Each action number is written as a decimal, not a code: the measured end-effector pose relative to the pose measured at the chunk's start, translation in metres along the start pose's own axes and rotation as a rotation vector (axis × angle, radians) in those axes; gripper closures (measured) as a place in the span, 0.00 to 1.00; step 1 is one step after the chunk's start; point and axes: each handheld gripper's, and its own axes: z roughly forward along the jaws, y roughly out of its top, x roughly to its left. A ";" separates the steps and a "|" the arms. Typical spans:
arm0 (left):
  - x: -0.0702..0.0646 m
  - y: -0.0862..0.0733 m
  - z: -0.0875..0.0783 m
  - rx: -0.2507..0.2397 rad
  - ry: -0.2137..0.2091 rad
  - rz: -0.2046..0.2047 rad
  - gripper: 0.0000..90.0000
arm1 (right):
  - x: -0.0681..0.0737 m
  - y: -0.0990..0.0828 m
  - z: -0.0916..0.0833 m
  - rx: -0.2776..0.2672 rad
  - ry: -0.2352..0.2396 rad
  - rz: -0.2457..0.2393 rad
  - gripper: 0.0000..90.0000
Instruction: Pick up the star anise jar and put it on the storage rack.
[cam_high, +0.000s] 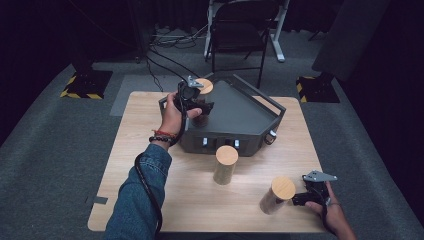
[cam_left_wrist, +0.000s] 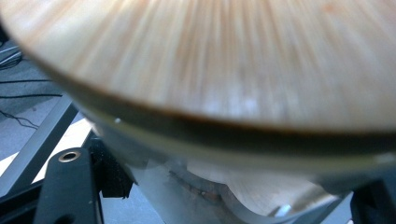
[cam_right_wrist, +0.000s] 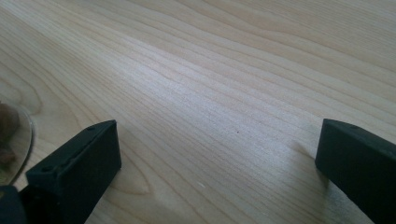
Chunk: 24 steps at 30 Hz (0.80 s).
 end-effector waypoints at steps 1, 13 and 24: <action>0.000 -0.001 0.001 -0.002 -0.002 -0.002 0.27 | 0.000 0.000 0.000 0.000 0.000 0.000 0.00; 0.004 -0.003 0.003 -0.020 -0.011 -0.010 0.27 | 0.000 0.000 0.000 0.000 0.000 0.000 0.00; 0.002 -0.003 0.002 -0.025 0.011 0.014 0.25 | 0.000 0.000 0.000 0.000 0.000 -0.001 0.00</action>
